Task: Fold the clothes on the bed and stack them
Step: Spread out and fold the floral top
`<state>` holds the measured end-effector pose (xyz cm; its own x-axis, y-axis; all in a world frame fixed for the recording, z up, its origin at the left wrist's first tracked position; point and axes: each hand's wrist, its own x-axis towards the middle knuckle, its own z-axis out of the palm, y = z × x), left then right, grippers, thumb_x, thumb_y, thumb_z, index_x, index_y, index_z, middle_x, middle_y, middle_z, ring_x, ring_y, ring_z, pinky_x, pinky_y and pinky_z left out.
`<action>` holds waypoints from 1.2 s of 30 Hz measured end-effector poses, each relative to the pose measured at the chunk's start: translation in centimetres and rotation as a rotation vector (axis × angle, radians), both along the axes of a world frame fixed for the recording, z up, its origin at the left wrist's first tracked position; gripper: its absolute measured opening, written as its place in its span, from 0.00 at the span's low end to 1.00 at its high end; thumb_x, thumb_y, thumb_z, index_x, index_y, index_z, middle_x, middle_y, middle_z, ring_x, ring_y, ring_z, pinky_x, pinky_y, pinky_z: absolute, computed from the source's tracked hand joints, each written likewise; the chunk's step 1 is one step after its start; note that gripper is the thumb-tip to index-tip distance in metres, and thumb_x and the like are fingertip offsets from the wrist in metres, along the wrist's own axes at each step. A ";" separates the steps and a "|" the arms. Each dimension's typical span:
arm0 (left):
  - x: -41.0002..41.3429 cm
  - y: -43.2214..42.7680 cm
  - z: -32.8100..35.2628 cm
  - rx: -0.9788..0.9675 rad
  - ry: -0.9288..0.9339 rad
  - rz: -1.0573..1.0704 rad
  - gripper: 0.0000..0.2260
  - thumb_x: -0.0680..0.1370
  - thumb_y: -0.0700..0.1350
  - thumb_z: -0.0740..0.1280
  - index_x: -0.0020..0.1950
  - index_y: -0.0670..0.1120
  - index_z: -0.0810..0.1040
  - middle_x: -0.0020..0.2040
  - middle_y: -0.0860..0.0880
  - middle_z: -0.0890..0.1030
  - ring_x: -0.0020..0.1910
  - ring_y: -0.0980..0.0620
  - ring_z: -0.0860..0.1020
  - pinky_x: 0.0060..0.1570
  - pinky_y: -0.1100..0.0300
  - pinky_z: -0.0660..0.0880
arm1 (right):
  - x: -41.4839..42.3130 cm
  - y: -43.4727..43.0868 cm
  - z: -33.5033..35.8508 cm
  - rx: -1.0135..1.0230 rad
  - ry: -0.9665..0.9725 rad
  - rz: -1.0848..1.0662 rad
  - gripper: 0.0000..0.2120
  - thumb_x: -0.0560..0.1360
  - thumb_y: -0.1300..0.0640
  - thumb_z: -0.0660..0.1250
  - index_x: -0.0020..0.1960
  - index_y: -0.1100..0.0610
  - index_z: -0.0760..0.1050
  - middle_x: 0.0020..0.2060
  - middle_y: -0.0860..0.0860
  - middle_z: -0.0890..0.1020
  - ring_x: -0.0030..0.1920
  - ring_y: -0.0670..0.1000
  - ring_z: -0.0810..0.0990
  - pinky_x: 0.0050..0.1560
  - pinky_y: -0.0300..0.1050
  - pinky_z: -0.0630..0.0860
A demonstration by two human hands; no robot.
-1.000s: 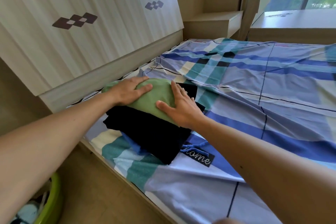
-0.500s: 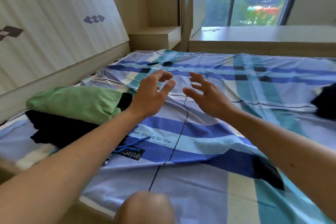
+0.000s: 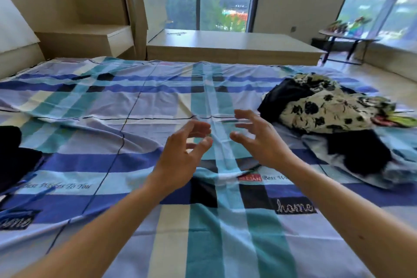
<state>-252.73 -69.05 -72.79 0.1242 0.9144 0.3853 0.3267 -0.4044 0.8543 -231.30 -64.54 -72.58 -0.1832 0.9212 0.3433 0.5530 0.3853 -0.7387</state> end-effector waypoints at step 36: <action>2.0 -0.6 -1.8 -0.677 -0.318 -0.205 0.32 0.62 0.68 0.74 0.57 0.49 0.81 0.53 0.45 0.85 0.52 0.45 0.84 0.47 0.50 0.78 | 5.3 -0.9 2.3 -0.228 0.125 0.081 0.34 0.69 0.33 0.69 0.63 0.57 0.81 0.63 0.45 0.79 0.64 0.45 0.77 0.70 0.51 0.71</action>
<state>-250.77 -69.61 -74.62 0.2931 0.9341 -0.2038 -0.0002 0.2132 0.9770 -225.97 -65.45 -70.28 -0.2284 0.9614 0.1532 0.4262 0.2403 -0.8721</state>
